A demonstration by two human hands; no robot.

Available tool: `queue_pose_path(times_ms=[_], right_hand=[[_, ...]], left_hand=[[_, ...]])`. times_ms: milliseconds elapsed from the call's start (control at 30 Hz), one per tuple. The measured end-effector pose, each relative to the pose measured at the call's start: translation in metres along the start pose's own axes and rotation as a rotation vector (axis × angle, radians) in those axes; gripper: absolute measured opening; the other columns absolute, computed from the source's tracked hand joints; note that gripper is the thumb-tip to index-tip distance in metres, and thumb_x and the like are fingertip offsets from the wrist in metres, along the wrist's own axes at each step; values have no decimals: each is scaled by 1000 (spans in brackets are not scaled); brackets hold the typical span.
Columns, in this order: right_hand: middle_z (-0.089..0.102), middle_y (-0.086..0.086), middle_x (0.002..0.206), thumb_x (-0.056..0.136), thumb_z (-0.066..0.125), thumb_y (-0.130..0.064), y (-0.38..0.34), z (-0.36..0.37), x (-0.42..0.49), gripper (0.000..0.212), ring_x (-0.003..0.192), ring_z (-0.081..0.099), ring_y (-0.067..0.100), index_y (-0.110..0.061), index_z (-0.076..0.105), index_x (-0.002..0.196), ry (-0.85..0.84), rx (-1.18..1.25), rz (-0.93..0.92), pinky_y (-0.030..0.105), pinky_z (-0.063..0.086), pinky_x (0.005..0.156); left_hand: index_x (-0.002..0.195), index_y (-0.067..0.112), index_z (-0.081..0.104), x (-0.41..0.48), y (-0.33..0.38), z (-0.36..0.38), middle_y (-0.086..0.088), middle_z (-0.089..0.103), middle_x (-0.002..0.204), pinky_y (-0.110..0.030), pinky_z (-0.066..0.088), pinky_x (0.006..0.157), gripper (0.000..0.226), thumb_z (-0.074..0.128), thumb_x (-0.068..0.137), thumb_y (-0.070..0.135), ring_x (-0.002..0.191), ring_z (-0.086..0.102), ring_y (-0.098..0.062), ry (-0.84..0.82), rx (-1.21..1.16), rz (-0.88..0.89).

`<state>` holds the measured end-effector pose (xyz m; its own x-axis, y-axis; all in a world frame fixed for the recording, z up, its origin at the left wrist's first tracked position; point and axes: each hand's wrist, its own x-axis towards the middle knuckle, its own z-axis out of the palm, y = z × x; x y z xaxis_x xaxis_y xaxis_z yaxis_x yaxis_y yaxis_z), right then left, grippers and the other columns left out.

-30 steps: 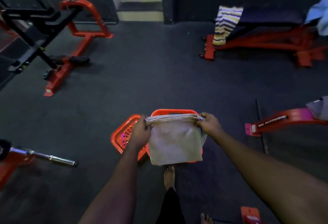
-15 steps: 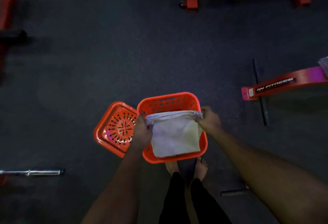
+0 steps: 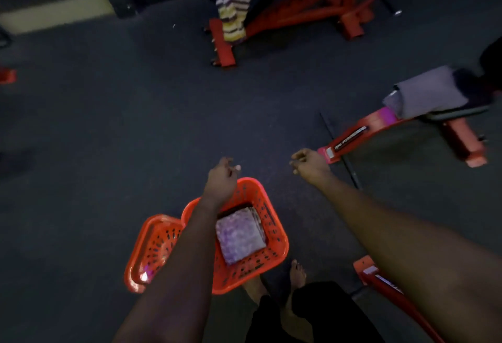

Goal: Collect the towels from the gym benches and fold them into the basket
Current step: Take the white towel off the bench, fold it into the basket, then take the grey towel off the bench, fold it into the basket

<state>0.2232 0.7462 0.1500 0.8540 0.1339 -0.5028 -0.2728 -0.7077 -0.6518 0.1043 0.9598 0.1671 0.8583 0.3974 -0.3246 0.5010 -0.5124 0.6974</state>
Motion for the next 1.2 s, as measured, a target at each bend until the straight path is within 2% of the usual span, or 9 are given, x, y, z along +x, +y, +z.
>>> queue_pose_path(times_ms=[67, 167, 267, 367, 433, 533, 667, 800, 1200], right_hand=[[69, 6, 80, 86, 68, -17, 3, -43, 5, 9, 63, 67, 15, -19, 60, 84, 53, 39, -1, 21, 53, 63], [73, 14, 88, 86, 66, -13, 16, -111, 15, 6, 67, 72, 21, -16, 62, 84, 144, 136, 22, 34, 59, 71], [71, 9, 83, 86, 64, -13, 38, -182, 27, 5, 52, 67, 6, -16, 63, 82, 264, 185, 43, 17, 54, 51], [75, 9, 85, 83, 63, -19, 70, -258, 50, 12, 77, 73, 23, -21, 61, 71, 331, 202, 74, 35, 60, 74], [76, 10, 84, 82, 63, -22, 92, -307, 66, 7, 79, 74, 26, -18, 64, 75, 365, 230, 88, 42, 60, 77], [74, 8, 83, 83, 65, -19, 111, -370, 76, 5, 74, 73, 23, -15, 64, 82, 424, 293, 113, 31, 56, 60], [74, 9, 85, 84, 64, -13, 140, -439, 101, 2, 70, 72, 21, -11, 65, 85, 456, 364, 162, 22, 48, 55], [71, 5, 84, 86, 65, -11, 164, -481, 135, 6, 66, 68, 15, -16, 64, 83, 478, 410, 211, 16, 45, 45], [71, 4, 96, 84, 67, -18, 216, -578, 287, 6, 90, 68, 21, -20, 66, 89, 422, 438, 369, 41, 58, 83]], left_hand=[[123, 1, 54, 18, 42, 5, -18, 71, 92, -33, 44, 78, 34, 53, 97, 22, 96, 66, -33, -18, 18, 88], [123, 3, 54, 46, 111, 24, -15, 71, 89, -31, 43, 75, 33, 53, 97, 23, 92, 66, -31, -45, 36, 200], [125, 5, 53, 68, 182, 57, -8, 67, 87, -27, 41, 73, 35, 52, 98, 26, 87, 63, -27, -102, 50, 307], [128, 8, 51, 90, 256, 101, -2, 62, 90, -23, 40, 74, 36, 50, 99, 29, 86, 59, -19, -163, 59, 376], [127, 9, 51, 104, 302, 135, -2, 62, 92, -23, 40, 75, 36, 50, 98, 31, 88, 60, -20, -191, 53, 405], [127, 10, 51, 121, 365, 184, -3, 63, 94, -24, 39, 75, 37, 49, 98, 33, 89, 60, -19, -260, 63, 437], [127, 11, 52, 142, 434, 242, -5, 66, 95, -24, 40, 75, 37, 50, 98, 33, 87, 60, -16, -328, 85, 485], [128, 10, 52, 180, 471, 290, -13, 67, 108, -25, 42, 80, 38, 52, 97, 32, 100, 63, -23, -391, 148, 481], [127, 7, 54, 337, 586, 409, -15, 67, 109, -32, 47, 83, 38, 54, 96, 30, 102, 63, -27, -579, 264, 444]])
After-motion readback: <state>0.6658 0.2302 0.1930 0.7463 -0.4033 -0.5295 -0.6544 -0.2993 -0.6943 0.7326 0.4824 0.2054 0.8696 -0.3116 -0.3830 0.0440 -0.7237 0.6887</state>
